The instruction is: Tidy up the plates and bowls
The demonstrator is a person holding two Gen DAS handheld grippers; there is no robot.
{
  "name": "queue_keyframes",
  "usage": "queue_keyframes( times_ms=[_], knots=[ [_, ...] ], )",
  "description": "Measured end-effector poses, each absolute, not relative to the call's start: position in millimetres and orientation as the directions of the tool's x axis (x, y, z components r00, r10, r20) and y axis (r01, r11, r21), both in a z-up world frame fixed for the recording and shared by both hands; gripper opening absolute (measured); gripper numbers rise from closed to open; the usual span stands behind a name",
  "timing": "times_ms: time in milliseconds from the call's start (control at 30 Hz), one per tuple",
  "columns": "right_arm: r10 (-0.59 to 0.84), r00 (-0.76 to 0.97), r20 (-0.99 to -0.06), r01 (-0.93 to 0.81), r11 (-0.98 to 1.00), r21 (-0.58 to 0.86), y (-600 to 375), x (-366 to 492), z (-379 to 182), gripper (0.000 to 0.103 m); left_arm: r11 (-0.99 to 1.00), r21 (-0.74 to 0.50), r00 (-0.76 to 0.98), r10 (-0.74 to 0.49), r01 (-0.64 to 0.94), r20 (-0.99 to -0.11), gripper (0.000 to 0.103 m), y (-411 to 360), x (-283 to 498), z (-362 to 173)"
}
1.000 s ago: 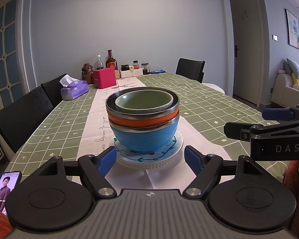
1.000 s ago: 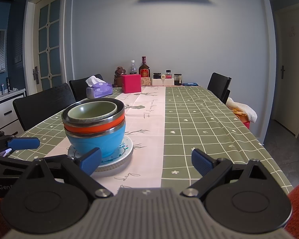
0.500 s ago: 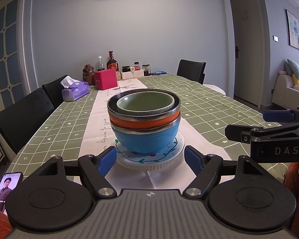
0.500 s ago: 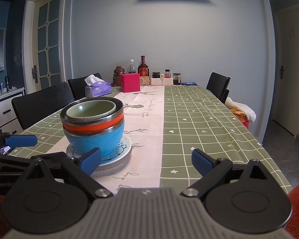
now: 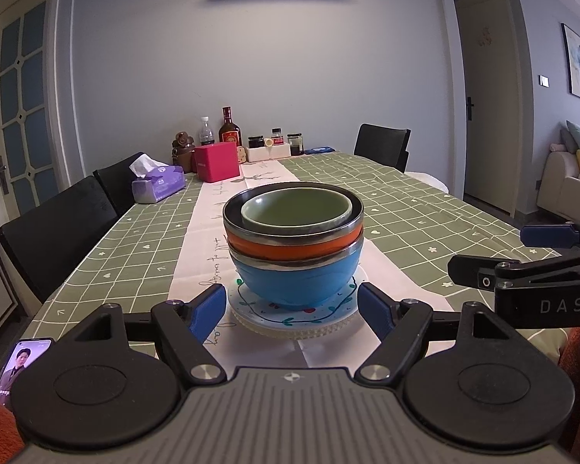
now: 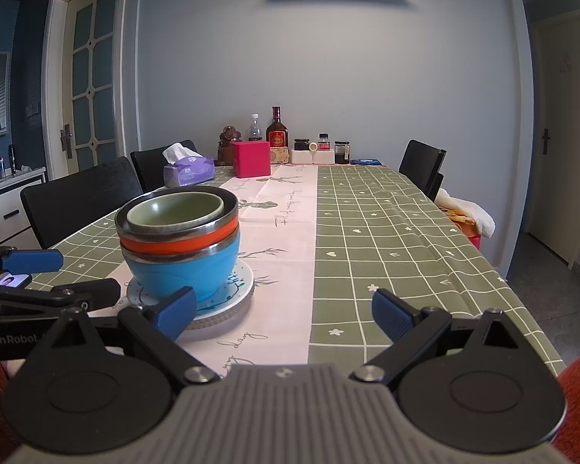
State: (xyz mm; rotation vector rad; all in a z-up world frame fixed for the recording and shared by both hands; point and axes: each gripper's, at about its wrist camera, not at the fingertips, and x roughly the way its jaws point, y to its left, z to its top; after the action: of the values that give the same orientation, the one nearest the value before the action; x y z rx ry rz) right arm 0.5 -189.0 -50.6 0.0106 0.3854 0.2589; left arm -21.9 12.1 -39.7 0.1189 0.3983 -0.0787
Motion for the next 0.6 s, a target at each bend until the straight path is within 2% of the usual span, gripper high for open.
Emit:
queue_keyframes(
  times_ms=[600],
  knots=[
    [0.247,0.896,-0.368,-0.244,0.968,0.055,-189.1,-0.3,-51.8,0.096,0.99,0.096,0.918,-0.056,0.102,-0.393,0.091,13.0,-21.1,-38.9]
  ],
)
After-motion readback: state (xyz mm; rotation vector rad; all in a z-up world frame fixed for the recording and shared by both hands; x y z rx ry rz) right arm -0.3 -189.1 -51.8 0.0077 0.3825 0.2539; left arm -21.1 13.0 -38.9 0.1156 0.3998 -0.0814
